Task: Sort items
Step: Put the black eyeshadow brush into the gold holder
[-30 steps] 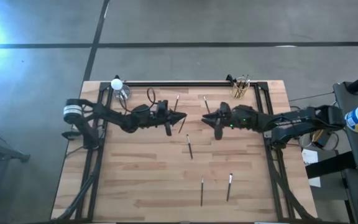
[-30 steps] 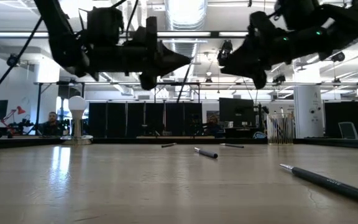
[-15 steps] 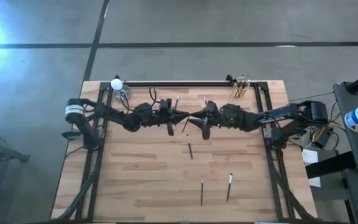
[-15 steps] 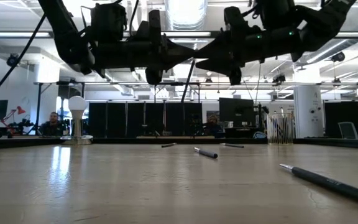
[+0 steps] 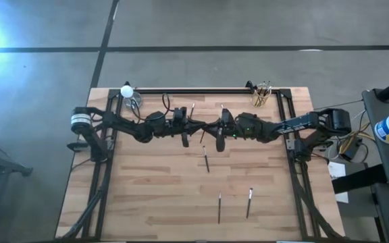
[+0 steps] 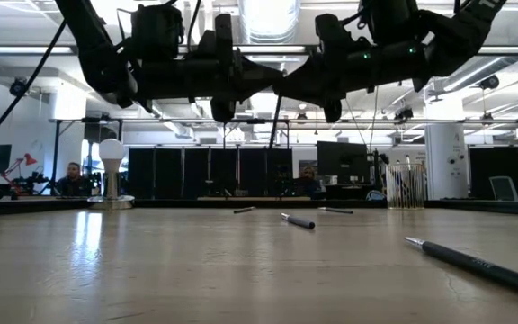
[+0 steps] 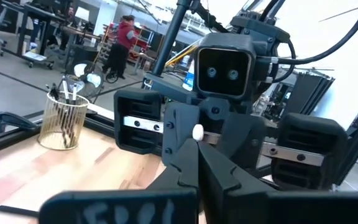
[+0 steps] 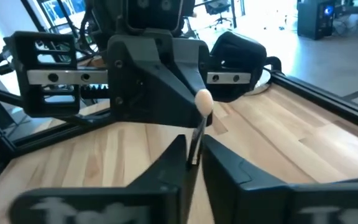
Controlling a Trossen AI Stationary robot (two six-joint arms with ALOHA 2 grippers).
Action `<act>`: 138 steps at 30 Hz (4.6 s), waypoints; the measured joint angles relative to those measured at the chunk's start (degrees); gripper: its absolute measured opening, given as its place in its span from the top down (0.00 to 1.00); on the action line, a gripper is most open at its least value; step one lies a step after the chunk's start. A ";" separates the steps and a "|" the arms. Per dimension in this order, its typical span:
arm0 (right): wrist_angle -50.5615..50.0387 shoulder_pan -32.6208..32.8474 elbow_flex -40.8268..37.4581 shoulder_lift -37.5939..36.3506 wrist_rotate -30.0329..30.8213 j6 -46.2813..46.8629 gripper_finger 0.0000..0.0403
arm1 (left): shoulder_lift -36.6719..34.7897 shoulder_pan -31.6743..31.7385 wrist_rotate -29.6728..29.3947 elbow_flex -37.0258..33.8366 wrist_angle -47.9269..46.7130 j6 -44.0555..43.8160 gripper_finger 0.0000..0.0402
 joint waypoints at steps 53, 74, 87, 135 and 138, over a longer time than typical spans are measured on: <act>-33.58 -43.54 -0.70 -31.46 8.50 -20.22 0.97 | -6.54 0.02 -0.68 -14.19 -1.39 8.07 1.00; -30.44 -48.19 -7.71 -23.15 9.08 -15.82 0.96 | -6.51 0.13 -0.42 -13.60 -1.31 9.17 1.00; -40.58 -48.27 -5.85 -23.62 11.56 -12.72 0.79 | -6.51 0.43 -3.31 -13.60 -3.07 6.61 1.00; -30.16 -14.42 -12.31 -34.76 11.61 -8.67 0.98 | -6.51 0.54 -3.09 -14.16 -5.19 9.28 1.00; -30.16 -12.10 -12.31 -34.80 11.63 -6.14 0.98 | -6.51 0.56 -3.05 -14.16 -5.18 9.38 1.00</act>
